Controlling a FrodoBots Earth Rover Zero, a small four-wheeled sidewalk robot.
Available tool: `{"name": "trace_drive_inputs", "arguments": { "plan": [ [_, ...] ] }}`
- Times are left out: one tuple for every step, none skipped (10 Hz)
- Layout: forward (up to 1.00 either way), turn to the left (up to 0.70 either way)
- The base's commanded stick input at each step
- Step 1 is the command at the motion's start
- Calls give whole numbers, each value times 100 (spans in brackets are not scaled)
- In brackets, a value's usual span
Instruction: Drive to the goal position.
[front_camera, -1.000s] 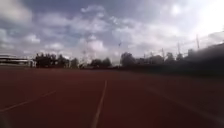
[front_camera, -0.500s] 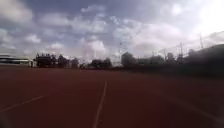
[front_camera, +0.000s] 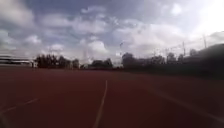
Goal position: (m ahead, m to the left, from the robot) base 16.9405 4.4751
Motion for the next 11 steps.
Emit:
{"name": "trace_drive_inputs", "arguments": {
  "plan": [
    [70, 0],
    [70, 0],
    [70, 0],
    [70, 0],
    [70, 0],
    [70, 0],
    [70, 0],
    [70, 0],
    [70, 0],
    [70, 0],
    [70, 0]
  ]
}}
